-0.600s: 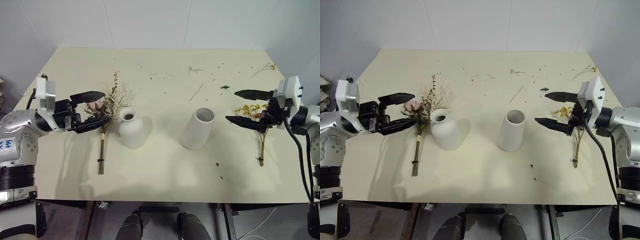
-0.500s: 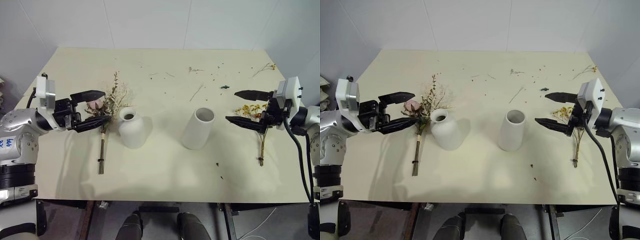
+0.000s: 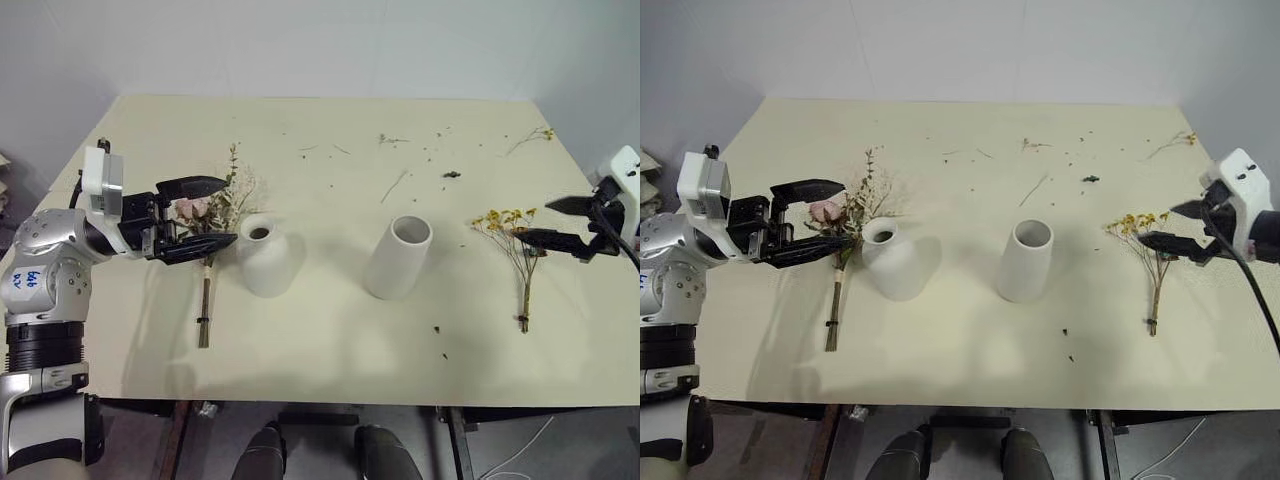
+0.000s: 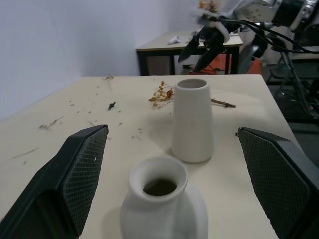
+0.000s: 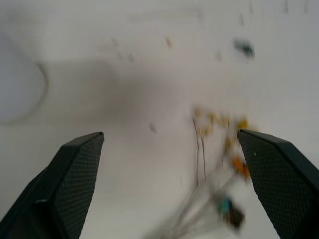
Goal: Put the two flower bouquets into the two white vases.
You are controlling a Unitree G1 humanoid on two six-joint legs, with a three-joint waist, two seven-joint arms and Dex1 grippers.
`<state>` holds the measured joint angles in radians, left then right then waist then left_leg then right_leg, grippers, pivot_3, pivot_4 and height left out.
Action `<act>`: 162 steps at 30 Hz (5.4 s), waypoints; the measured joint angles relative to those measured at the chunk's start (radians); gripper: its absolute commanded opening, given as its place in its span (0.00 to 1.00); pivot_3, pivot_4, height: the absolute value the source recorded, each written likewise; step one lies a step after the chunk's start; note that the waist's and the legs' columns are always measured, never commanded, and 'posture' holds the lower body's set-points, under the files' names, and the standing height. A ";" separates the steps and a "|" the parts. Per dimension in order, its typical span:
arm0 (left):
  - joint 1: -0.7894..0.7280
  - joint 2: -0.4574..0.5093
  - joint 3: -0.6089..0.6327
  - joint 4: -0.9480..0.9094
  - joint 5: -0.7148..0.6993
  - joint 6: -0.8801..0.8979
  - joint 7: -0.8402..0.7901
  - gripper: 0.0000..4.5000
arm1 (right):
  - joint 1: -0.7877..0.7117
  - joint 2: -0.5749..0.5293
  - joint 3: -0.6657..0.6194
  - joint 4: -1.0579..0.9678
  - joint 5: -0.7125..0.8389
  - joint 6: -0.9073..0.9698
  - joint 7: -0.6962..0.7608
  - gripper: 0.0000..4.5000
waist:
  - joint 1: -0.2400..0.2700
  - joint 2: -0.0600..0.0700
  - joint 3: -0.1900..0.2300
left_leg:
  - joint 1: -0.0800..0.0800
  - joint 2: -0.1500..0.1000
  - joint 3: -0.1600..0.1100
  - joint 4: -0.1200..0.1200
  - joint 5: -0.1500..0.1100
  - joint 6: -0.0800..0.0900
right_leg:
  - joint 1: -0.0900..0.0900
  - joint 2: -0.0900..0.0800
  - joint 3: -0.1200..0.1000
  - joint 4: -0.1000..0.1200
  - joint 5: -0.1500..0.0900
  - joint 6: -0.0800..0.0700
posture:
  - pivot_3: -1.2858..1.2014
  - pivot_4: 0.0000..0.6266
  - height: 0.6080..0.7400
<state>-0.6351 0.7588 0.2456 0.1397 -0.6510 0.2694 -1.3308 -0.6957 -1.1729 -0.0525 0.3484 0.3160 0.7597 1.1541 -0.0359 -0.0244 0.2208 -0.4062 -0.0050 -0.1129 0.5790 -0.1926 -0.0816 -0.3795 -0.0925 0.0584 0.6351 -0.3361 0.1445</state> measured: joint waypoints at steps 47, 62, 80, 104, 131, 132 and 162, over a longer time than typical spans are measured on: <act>0.087 0.045 0.059 -0.219 -0.091 0.140 0.115 1.00 | -0.409 0.321 -0.083 0.483 -0.131 -0.255 0.029 0.01 | -0.022 0.001 0.001 | 0.000 0.002 0.002 0.002 -0.001 -0.003 | -0.002 0.002 0.002 0.002 -0.001 0.001 | 0.52 0.24 1.00; 0.048 -0.008 0.029 -0.125 -0.065 0.094 0.137 1.00 | -0.202 0.619 -0.426 -0.400 0.508 0.074 -0.356 0.01 | -0.011 0.001 0.000 | -0.001 0.002 0.001 0.003 -0.002 -0.001 | -0.003 0.002 0.002 0.005 -0.001 0.001 | 0.52 0.24 1.00; 0.046 -0.004 0.030 -0.112 -0.063 0.087 0.139 1.00 | 0.155 0.699 -0.261 -0.584 0.495 -0.089 -0.430 0.01 | -0.007 0.001 0.000 | -0.001 0.002 0.001 0.005 -0.001 -0.001 | -0.003 0.002 0.003 0.009 -0.001 0.001 | 0.52 0.24 1.00; 0.043 0.143 0.072 -0.046 0.041 0.063 0.208 1.00 | 0.159 0.523 -0.211 -0.427 0.372 -0.303 -0.255 0.99 | -0.001 0.001 0.000 | 0.000 0.002 0.001 0.002 -0.001 -0.001 | -0.003 0.003 0.003 0.006 -0.001 0.001 | 0.52 0.24 1.00; -0.002 0.092 -0.113 -0.288 0.210 1.226 0.859 1.00 | 0.069 0.278 -0.166 -0.300 0.345 -0.296 0.139 0.99 | 0.008 0.000 0.001 | -0.003 0.001 0.001 0.003 -0.002 0.000 | -0.004 0.002 0.002 0.003 -0.001 0.001 | 0.52 0.24 1.00; -0.010 0.076 -0.122 -0.286 0.210 1.240 0.868 1.00 | 0.074 0.278 -0.168 -0.310 0.347 -0.291 0.139 0.99 | 0.006 0.000 0.001 | -0.003 0.001 0.001 0.003 -0.002 -0.001 | -0.004 0.002 0.002 0.003 -0.001 0.001 | 0.52 0.24 1.00; -0.067 0.086 -0.236 -0.039 0.298 1.069 0.869 0.01 | 0.163 0.281 -0.230 -0.501 0.452 -0.234 0.040 1.00 | 0.006 -0.001 0.001 | -0.001 0.001 0.001 0.006 -0.003 -0.001 | -0.001 0.002 0.002 0.005 -0.001 0.001 | 0.52 0.24 1.00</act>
<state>-0.7017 0.8449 0.0100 0.1007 -0.3528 1.3387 -0.4622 -0.5324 -0.8922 -0.2829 -0.1527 0.7682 0.5253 1.1939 -0.0296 -0.0250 0.2217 -0.4072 -0.0039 -0.1114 0.5853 -0.1952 -0.0828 -0.3809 -0.0908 0.0609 0.6398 -0.3368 0.1459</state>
